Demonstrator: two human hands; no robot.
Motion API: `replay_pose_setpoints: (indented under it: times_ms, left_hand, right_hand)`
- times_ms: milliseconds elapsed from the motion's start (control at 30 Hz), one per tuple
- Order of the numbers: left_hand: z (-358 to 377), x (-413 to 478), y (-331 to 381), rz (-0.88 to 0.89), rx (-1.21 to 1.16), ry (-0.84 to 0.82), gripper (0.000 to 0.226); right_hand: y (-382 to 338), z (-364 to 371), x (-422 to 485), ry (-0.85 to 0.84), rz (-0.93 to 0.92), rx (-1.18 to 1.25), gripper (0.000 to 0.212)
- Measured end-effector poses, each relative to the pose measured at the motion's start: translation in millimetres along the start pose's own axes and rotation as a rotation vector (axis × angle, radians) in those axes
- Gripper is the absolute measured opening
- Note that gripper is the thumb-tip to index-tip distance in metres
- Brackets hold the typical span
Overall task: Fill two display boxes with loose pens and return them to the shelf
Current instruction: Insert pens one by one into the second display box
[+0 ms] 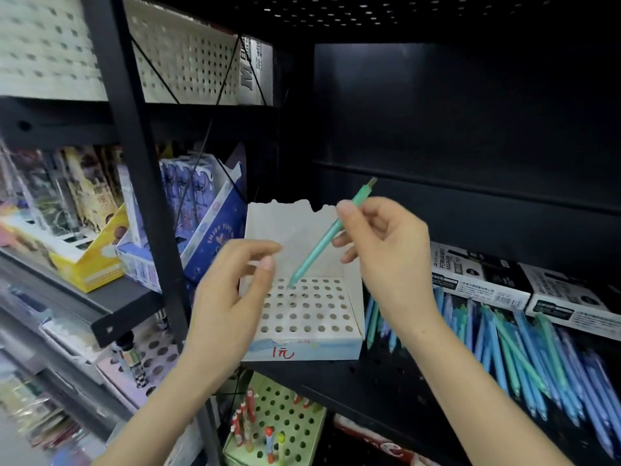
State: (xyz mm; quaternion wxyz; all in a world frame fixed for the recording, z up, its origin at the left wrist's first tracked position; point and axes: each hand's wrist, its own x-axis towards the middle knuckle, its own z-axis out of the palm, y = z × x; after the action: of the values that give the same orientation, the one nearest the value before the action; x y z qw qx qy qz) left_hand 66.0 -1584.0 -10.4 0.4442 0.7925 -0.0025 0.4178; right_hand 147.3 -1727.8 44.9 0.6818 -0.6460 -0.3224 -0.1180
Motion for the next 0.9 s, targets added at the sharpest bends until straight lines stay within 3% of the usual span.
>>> replay_pose_setpoints:
  times_ms: [167, 367, 567, 900]
  left_hand:
    - [-6.3, 4.4, -29.3, -0.110, -0.051, 0.091, 0.030]
    - [4.8, 27.1, -39.3, -0.326, -0.372, 0.071, 0.035]
    - [18.4, 35.5, -44.5, -0.320, -0.493, 0.001, 0.032]
    - [22.0, 45.8, -55.6, -0.208, -0.355, 0.014, 0.032]
  right_hand:
    - [12.1, 21.9, 12.7, -0.044, -0.052, -0.189, 0.019]
    - [36.9, 53.3, 21.5, -0.046, -0.077, -0.303, 0.024]
    - [52.3, 67.7, 29.9, -0.079, -0.051, -0.374, 0.027]
    - [60.7, 79.5, 38.5, -0.075, 0.047, -0.520, 0.009]
